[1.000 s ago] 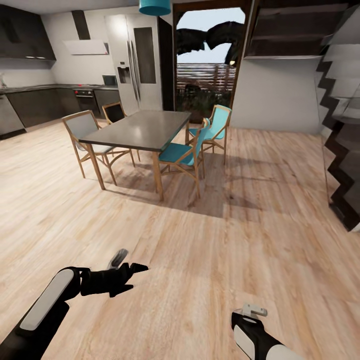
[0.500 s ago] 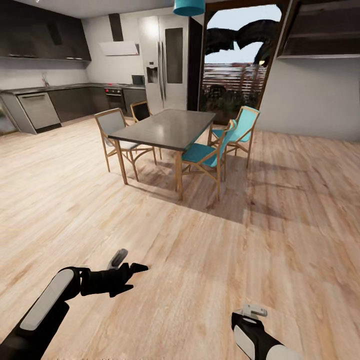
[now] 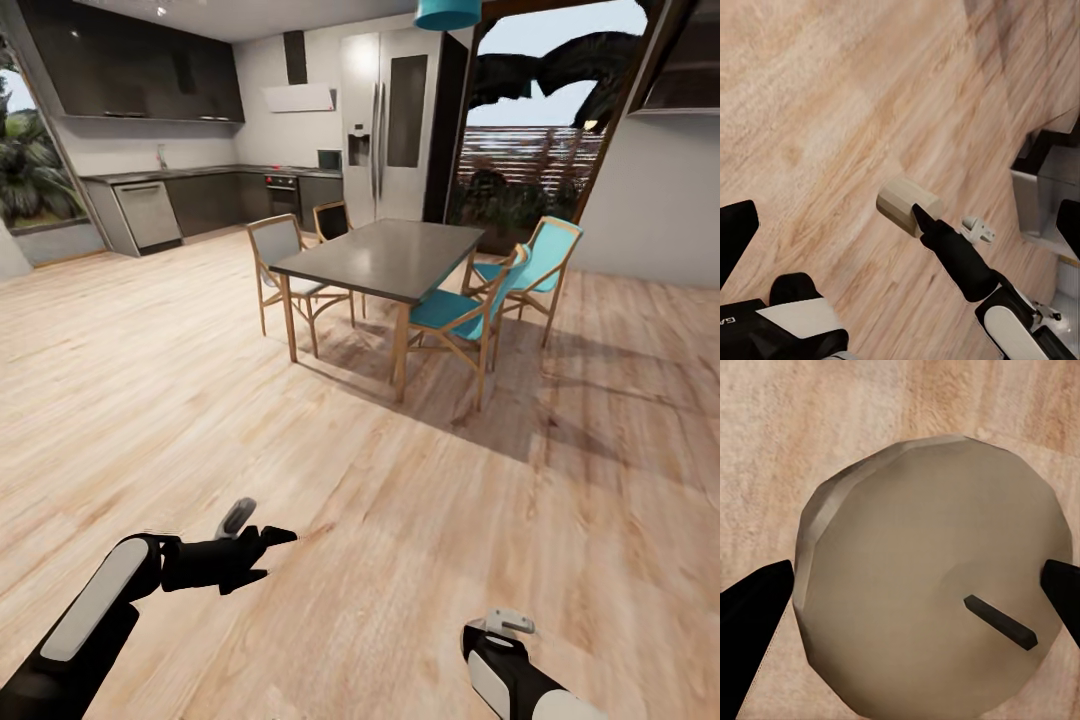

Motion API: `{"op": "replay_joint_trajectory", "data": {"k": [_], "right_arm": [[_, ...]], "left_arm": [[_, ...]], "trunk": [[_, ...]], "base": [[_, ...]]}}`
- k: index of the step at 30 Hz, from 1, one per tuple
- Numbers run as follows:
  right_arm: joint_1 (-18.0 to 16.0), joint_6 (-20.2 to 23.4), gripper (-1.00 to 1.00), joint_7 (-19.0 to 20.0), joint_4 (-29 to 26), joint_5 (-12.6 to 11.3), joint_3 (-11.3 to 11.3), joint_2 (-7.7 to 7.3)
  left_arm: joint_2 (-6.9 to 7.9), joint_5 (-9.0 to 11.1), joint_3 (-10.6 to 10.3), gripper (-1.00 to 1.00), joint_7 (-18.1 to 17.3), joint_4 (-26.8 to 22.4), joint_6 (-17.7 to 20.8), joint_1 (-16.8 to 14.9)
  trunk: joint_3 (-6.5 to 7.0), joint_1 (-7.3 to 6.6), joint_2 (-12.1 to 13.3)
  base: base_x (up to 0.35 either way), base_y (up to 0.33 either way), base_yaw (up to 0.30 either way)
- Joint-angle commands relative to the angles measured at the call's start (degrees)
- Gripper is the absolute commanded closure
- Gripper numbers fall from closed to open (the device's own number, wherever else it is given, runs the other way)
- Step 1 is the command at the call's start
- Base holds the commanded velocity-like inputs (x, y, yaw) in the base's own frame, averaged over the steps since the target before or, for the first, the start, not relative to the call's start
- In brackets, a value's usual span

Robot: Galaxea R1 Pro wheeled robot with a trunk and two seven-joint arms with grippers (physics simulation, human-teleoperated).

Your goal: Place each of the two pumpkins and all three candles from the living room inside a cabinet in the living room (use any cabinet), then make sure every cabinet is closed, and position the cauldron so it is next to a table in the living room.

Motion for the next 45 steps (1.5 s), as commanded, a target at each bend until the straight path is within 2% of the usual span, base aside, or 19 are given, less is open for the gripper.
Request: {"op": "replay_joint_trajectory", "data": {"k": [1, 45], "right_arm": [[0.0, 0.3, 1.00, -0.4, -0.1, -0.2, 0.5, -0.03], [0.0, 0.3, 1.00, -0.4, 0.0, -0.1, 0.5, -0.03]], "left_arm": [[0.03, 0.6, 0.0, -1.00, 0.6, 0.0, 0.0, -0.1], [0.03, 0.6, 0.0, -1.00, 0.6, 0.0, 0.0, -0.1]], "trunk": [[-0.04, -0.01, 0.0], [-0.04, -0.01, 0.0]], "base": [[0.000, 0.000, 0.292], [0.000, 0.000, 0.292]]}}
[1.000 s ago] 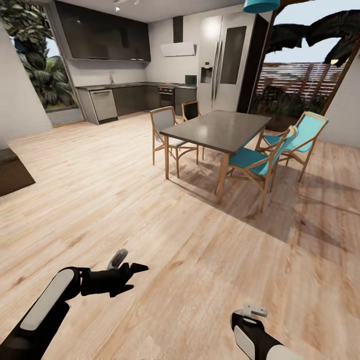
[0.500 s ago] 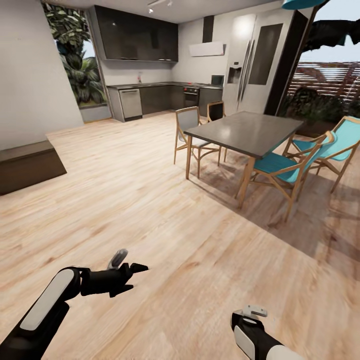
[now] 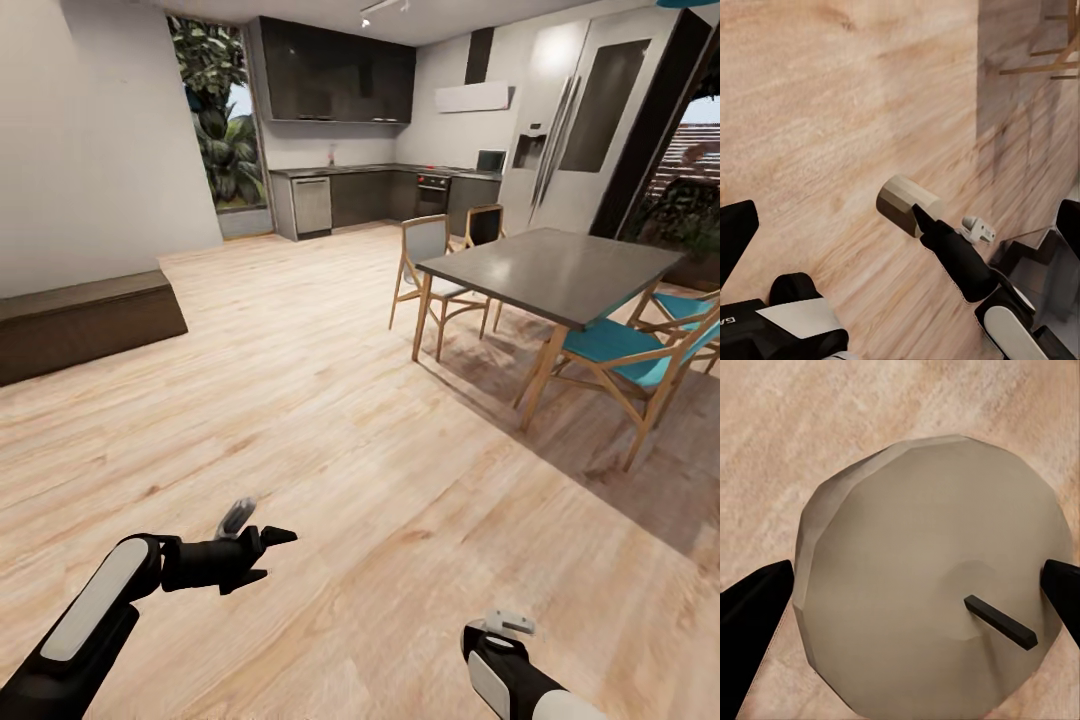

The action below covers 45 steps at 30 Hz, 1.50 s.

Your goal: Place each of the two pumpkins and all three candles from the living room inside a cabinet in the living room (use any cabinet), then make sure every cabinet is closed, and position the cauldron so it is next to a table in the living room.

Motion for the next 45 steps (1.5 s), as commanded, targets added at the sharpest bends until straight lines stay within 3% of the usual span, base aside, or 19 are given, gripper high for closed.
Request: {"op": "replay_joint_trajectory", "data": {"k": [1, 35, 45], "right_arm": [[0.0, 0.3, 1.00, -0.4, -0.1, -0.2, 0.5, -0.03], [0.0, 0.3, 1.00, -0.4, -0.1, -0.2, 0.5, -0.03], [0.0, 0.3, 1.00, -0.4, -0.2, -0.2, 0.5, -0.05]], "left_arm": [[0.03, 0.6, -0.1, -1.00, 0.6, 0.0, 0.0, -0.1], [0.03, 0.5, 0.0, -1.00, 0.8, 0.0, -0.1, -0.1], [-0.12, 0.5, -0.1, -1.00, 0.9, 0.0, -0.1, -0.1]], "trunk": [[-0.04, -0.01, 0.0], [-0.04, -0.01, 0.0], [-0.04, -0.01, 0.0]], "base": [[0.000, 0.000, 0.292], [0.002, 0.000, 0.291], [0.244, 0.000, 0.291]]}}
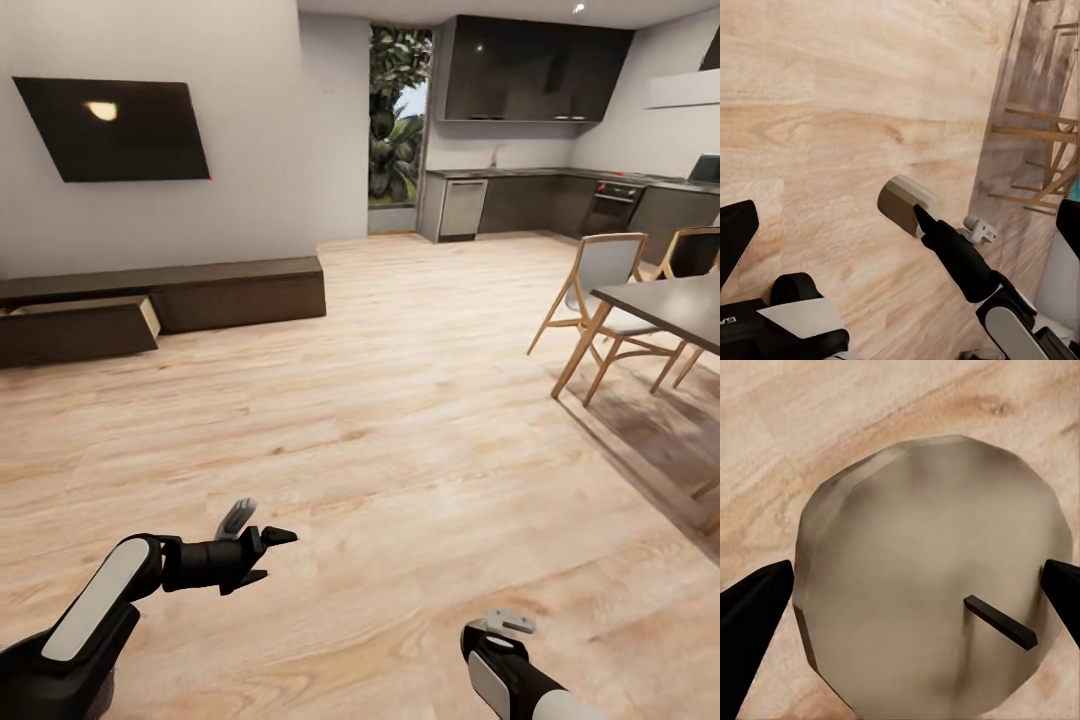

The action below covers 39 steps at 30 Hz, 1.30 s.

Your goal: Place each of the two pumpkins and all three candles from the living room inside a cabinet in the living room (use any cabinet), then make sure every cabinet is closed, and position the cauldron so it is next to a table in the living room.

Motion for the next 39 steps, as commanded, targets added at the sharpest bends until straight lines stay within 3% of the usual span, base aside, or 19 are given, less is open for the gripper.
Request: {"op": "replay_joint_trajectory", "data": {"k": [1, 17, 39], "right_arm": [[0.0, 0.3, 1.00, -0.4, -0.2, -0.2, 0.5, -0.03], [0.0, 0.3, 1.00, -0.4, -0.5, -0.2, 0.5, -0.10], [0.0, 0.3, 1.00, -0.4, -0.5, -0.2, 0.5, -0.05]], "left_arm": [[0.02, 0.6, -0.1, -1.00, 0.6, 0.0, 0.0, -0.1], [0.09, 0.7, 0.0, -1.00, 0.3, 3.0, 0.0, -0.1], [-0.16, 0.1, -0.1, -1.00, 0.4, 3.0, -0.1, -0.1]], "trunk": [[-0.05, 0.03, 0.0], [-0.05, 0.03, 0.0], [-1.03, 0.03, 0.0]], "base": [[0.326, 0.000, 0.291], [0.329, 0.000, 0.089], [0.330, -0.043, 0.215]]}}
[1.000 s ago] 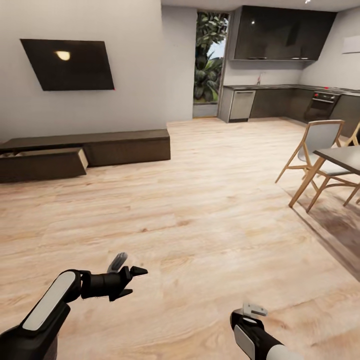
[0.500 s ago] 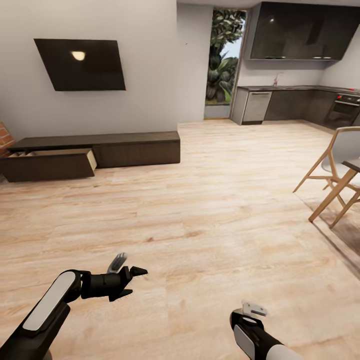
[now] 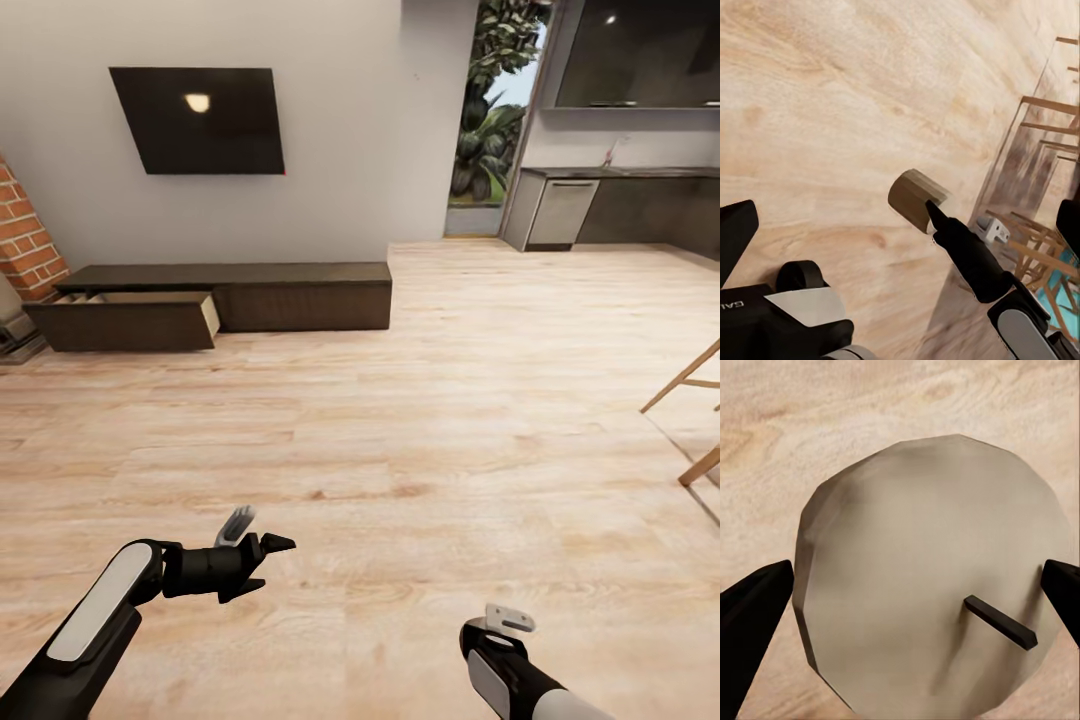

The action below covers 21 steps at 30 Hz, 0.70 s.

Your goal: Place each of the two pumpkins and all three candles from the living room inside a cabinet in the living room (use any cabinet), then make sure every cabinet is closed, and position the cauldron so it is next to a table in the living room.

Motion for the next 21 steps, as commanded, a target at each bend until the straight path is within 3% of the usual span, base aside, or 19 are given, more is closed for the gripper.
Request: {"op": "replay_joint_trajectory", "data": {"k": [1, 9, 21], "right_arm": [[0.0, 0.3, 1.00, -0.4, -0.1, -0.2, 0.5, -0.06], [0.0, 0.3, 1.00, -0.2, -0.3, -0.2, 0.5, -0.09], [0.0, 0.3, 1.00, -0.3, -0.3, -0.2, 0.5, -0.09]], "left_arm": [[0.03, 0.6, -0.1, -1.00, 0.6, 0.0, 0.0, 0.0], [-0.05, 0.6, -0.2, -1.00, 0.6, 0.0, 0.0, 0.0], [-0.05, 0.6, -0.2, -1.00, 0.7, 0.0, 0.0, 0.0]], "trunk": [[-0.12, 0.03, 0.0], [-0.60, 0.03, 0.0], [-0.64, 0.03, 0.0]], "base": [[0.330, -0.041, 0.204], [0.318, -0.009, 0.182], [0.303, 0.000, 0.009]]}}
